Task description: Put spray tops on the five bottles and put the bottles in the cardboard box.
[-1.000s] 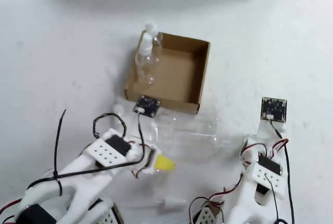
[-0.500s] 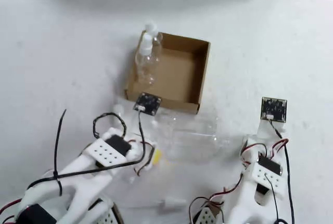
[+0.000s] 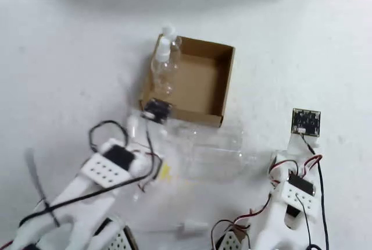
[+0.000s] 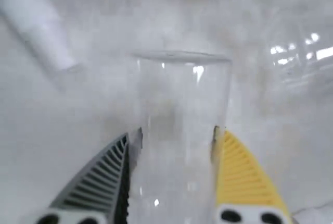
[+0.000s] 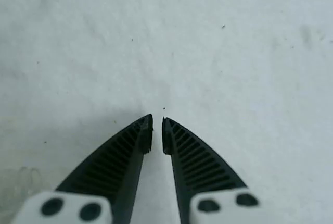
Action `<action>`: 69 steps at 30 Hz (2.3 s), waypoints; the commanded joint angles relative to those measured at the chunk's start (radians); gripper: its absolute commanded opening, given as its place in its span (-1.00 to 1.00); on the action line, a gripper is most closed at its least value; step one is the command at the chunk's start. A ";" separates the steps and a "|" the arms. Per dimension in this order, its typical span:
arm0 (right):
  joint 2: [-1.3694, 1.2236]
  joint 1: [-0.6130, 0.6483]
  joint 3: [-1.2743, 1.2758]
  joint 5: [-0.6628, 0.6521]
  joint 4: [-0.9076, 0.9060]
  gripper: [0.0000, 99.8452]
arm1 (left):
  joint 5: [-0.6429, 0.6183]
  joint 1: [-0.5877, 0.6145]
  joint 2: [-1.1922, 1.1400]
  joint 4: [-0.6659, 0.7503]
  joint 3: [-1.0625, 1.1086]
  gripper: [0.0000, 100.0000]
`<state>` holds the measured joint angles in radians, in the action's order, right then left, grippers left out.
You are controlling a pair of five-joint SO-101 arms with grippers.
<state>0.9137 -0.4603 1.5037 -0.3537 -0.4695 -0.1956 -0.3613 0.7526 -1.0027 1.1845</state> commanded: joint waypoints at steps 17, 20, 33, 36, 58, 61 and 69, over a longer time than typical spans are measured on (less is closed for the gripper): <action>0.012 0.007 -0.003 -0.002 0.013 -0.97 | 0.005 0.814 0.064 0.331 0.098 -0.95; 0.012 0.007 -0.003 -0.002 0.012 -0.97 | 0.005 0.846 -0.016 0.388 0.097 -0.95; 0.012 0.007 -0.003 -0.002 0.012 -0.97 | -0.068 0.852 -0.139 0.304 -0.005 -0.34; 0.012 0.007 -0.003 -0.002 0.012 -0.97 | -0.064 0.852 -0.139 0.233 -0.054 -0.33; 0.012 0.010 -0.003 -0.002 0.016 -0.96 | 0.790 0.869 -0.139 -0.230 -0.230 -0.34; 0.012 0.010 -0.003 -0.002 0.016 -0.96 | 0.792 0.871 -0.139 -0.236 -0.255 -0.41; 0.012 0.010 -0.003 -0.002 0.016 -0.96 | 0.893 0.868 -0.147 -0.178 -0.249 -0.88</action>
<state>0.9137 -0.4603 1.5037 -0.3537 -0.4695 0.6651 0.4964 0.6099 -1.2083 0.9912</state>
